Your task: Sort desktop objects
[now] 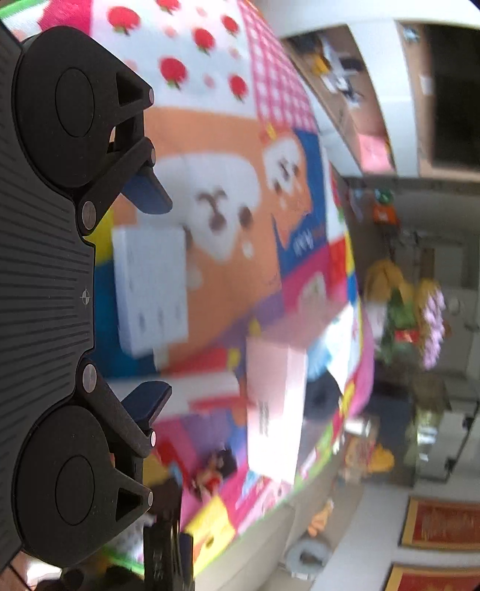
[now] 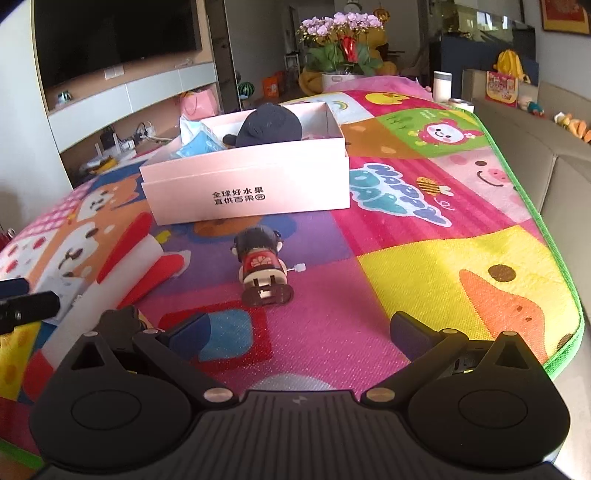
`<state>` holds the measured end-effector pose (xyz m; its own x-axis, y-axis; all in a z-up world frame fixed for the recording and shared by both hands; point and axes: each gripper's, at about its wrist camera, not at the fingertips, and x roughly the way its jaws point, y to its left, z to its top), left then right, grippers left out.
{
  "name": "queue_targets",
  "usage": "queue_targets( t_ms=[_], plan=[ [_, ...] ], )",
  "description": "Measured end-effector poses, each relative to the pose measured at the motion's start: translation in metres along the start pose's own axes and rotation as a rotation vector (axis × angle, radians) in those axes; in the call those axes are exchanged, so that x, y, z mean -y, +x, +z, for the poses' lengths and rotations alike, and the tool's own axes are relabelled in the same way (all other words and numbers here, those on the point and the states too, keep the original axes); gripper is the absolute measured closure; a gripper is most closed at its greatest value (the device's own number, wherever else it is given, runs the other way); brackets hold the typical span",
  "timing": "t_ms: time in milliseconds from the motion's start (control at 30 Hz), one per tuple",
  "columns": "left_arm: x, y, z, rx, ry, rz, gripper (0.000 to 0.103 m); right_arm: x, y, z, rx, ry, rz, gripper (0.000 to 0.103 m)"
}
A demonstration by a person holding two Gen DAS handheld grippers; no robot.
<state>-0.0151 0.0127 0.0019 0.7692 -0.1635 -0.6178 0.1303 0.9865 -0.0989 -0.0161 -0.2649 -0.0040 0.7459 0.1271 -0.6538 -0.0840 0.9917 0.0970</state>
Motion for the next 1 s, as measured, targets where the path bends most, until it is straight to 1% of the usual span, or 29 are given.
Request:
queue_targets(
  t_ms=[133,200,300,433,500,533,600,667,700,733,867,933,1000],
  plan=[
    [0.001,0.006,-0.001,-0.033,0.028,-0.027,0.002,-0.008,0.002,-0.002,-0.017,-0.054,-0.029,0.000],
    [0.002,0.010,-0.001,-0.040,0.038,-0.029,0.002,-0.010,0.002,-0.002,-0.017,-0.065,-0.039,0.000],
    [0.002,0.015,-0.002,-0.047,0.048,0.017,0.002,-0.010,0.002,-0.004,-0.009,-0.077,-0.041,0.000],
    [-0.008,0.016,-0.001,-0.051,0.040,0.083,0.002,-0.011,0.000,-0.007,0.014,-0.081,-0.042,0.000],
    [-0.013,0.016,0.000,-0.050,0.025,0.098,0.001,-0.010,0.000,-0.007,0.016,-0.083,-0.042,0.000],
    [-0.016,0.017,0.000,-0.053,0.011,0.094,0.001,-0.010,0.000,-0.007,0.017,-0.084,-0.040,0.000],
    [-0.016,0.017,-0.001,-0.051,0.008,0.092,0.000,-0.009,0.000,-0.006,0.016,-0.093,-0.029,0.000],
    [-0.016,0.017,-0.001,-0.050,0.009,0.091,0.000,-0.007,-0.001,-0.003,0.014,-0.118,0.021,0.000],
    [-0.016,0.017,-0.001,-0.048,0.006,0.091,0.000,-0.006,-0.002,-0.001,0.025,-0.124,0.050,0.000],
    [-0.016,0.017,-0.001,-0.047,0.004,0.091,0.000,-0.006,-0.004,0.001,0.046,-0.128,0.062,0.000],
    [-0.017,0.016,-0.002,-0.042,-0.001,0.089,0.000,-0.013,-0.007,0.016,0.117,-0.179,0.063,0.000],
    [-0.016,0.016,-0.002,-0.041,-0.002,0.091,0.000,-0.016,-0.005,0.028,0.136,-0.181,0.063,0.004],
    [-0.016,0.016,-0.002,-0.041,-0.001,0.091,0.000,-0.022,-0.003,0.046,0.145,-0.201,0.080,0.017]
  ],
)
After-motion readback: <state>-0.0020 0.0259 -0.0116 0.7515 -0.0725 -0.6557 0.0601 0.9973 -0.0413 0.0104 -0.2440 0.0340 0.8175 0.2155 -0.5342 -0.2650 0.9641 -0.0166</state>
